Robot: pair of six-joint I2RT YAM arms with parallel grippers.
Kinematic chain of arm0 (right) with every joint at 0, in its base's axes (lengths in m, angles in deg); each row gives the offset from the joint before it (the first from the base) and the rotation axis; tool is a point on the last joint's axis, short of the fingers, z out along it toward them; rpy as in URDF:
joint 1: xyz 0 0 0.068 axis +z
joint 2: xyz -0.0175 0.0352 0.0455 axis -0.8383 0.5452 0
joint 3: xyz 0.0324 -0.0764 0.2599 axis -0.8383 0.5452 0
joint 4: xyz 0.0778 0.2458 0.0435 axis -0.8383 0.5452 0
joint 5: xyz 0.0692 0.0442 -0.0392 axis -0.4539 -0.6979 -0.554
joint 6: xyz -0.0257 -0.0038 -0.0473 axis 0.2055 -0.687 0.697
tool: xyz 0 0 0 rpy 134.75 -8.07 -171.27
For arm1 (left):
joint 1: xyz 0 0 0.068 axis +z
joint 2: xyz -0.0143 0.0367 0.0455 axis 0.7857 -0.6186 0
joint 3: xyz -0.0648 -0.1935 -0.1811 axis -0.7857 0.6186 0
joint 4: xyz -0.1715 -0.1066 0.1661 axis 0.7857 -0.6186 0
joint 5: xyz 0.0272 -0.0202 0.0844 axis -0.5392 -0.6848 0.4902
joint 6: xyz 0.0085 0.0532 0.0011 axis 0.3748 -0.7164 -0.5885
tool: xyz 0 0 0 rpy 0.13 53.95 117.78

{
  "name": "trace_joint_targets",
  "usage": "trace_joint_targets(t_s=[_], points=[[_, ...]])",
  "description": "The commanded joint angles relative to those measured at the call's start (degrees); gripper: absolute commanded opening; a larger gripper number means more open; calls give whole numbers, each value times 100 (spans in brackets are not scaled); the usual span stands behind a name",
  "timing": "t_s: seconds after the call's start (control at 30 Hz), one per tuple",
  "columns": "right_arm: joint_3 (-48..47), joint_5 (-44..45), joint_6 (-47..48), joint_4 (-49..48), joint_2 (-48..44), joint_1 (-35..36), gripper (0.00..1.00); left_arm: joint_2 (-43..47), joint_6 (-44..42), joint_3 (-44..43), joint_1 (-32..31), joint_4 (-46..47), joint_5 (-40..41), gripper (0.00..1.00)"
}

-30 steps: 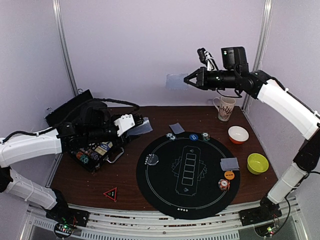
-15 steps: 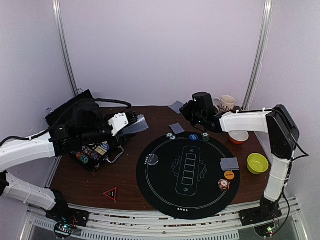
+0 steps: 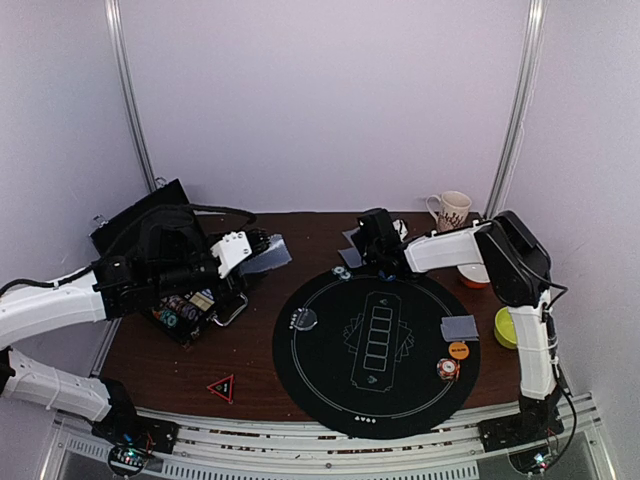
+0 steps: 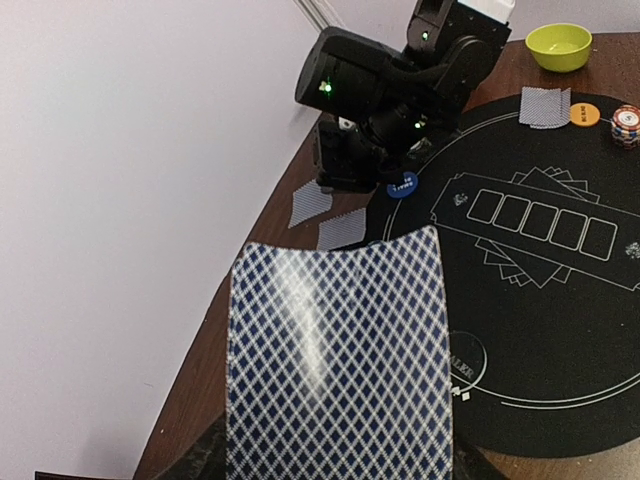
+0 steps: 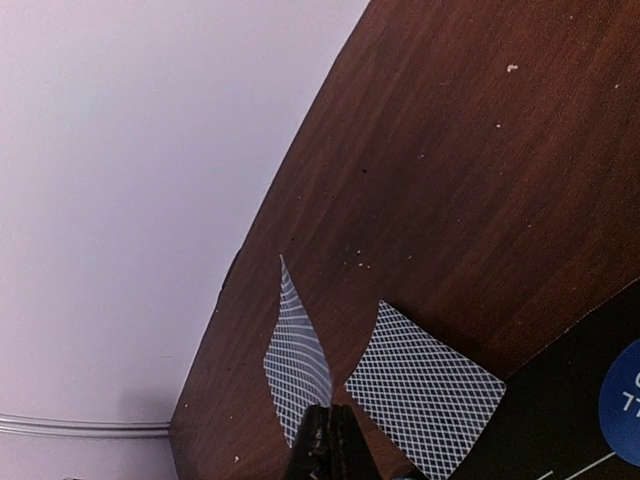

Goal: Distribute texas hold em gaming equipment
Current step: Distribute the poker card in the small blind area.

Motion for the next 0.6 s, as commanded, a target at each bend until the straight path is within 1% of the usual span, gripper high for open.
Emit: trace_joint_targets(t_s=[0.0, 0.33, 0.57], points=[[-371, 164, -314, 366, 241, -54, 0, 139, 34, 54, 13, 254, 127, 55], [-593, 69, -667, 647, 630, -58, 0, 141, -35, 46, 14, 187, 250, 55], [-506, 9, -776, 660, 654, -56, 0, 115, -58, 30, 14, 169, 285, 55]])
